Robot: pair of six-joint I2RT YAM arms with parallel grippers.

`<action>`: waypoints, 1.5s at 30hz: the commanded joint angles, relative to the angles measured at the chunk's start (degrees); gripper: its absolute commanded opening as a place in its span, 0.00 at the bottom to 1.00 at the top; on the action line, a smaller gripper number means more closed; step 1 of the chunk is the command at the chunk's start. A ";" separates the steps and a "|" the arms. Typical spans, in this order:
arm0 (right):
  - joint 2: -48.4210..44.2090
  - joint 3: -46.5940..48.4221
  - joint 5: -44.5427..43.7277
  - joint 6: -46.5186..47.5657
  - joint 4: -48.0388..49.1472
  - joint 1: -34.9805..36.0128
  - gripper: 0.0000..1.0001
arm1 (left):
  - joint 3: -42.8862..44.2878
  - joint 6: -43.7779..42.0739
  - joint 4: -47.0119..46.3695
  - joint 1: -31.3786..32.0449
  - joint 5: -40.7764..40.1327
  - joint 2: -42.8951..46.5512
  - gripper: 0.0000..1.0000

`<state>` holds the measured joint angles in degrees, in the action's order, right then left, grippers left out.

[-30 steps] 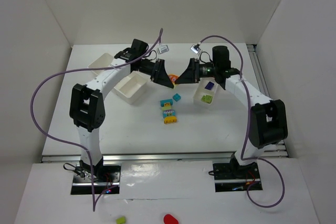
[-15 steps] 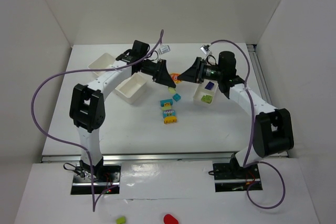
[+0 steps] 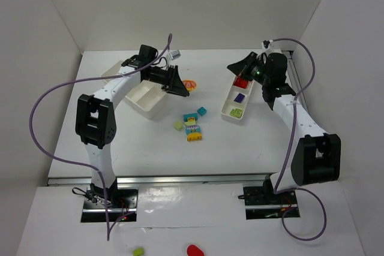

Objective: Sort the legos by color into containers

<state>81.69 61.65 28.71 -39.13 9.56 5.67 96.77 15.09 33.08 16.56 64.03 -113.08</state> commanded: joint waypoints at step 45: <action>13.67 12.00 -8.58 13.91 -14.66 9.18 0.65 | 0.35 5.21 15.70 -9.62 -50.67 7.16 0.77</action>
<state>95.29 70.94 21.28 -26.00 -4.82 14.15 97.12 20.78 48.47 6.09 12.75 -106.98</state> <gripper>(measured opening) 0.653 0.742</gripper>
